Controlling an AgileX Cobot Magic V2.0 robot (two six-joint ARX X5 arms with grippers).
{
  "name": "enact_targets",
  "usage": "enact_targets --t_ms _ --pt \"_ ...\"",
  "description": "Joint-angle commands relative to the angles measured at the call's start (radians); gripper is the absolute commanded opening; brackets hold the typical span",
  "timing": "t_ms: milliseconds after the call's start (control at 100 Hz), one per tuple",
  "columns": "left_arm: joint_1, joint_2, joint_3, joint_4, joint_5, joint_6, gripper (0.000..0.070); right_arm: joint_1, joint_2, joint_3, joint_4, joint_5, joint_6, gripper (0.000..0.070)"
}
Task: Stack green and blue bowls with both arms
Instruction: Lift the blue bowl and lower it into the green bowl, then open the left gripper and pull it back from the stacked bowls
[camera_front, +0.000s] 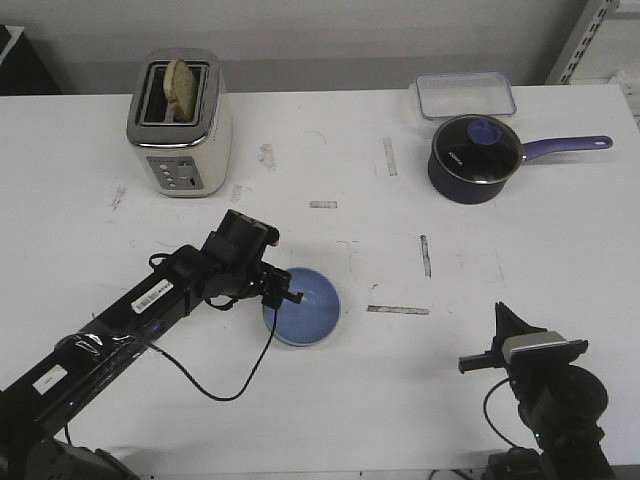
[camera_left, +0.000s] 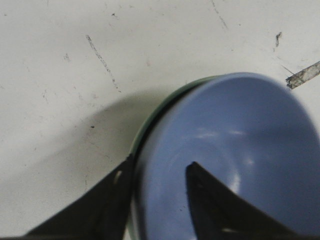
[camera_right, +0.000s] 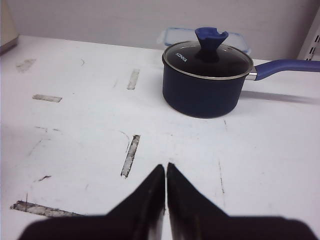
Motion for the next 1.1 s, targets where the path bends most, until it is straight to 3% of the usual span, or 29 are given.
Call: enact_targets --t_ms 0,80,310,400,510,640,810,1090 --pt "-0.006 0.005 0.016 0.003 0.002 0.001 0.0472 0.002 0.003 0.000 0.009 0.000 0.013 0.0000" --pt "-0.006 0.005 0.028 0.002 0.002 0.001 0.0532 0.002 0.003 0.000 0.009 0.000 0.013 0.0000" --pt "-0.001 -0.028 0.127 -0.005 -0.019 0.012 0.0502 0.002 0.003 0.000 0.009 0.000 0.013 0.0000" --pt "0.007 -0.055 0.174 -0.006 -0.051 0.052 0.0333 0.002 0.003 0.000 0.009 0.000 0.013 0.0000" --pt "0.021 -0.102 0.199 -0.005 -0.122 0.095 0.0000 0.002 0.003 0.000 0.009 0.000 0.013 0.0000" --pt "0.071 -0.170 0.198 -0.014 -0.195 0.116 0.0002 0.002 0.003 0.000 0.009 0.000 0.013 0.0000" --pt "0.195 -0.280 0.148 -0.001 -0.205 0.159 0.0002 0.002 0.003 0.000 0.009 0.000 0.013 0.0000" --pt "0.397 -0.619 -0.243 0.234 -0.206 0.152 0.0002 0.002 0.003 0.000 0.010 0.000 0.013 0.0000"
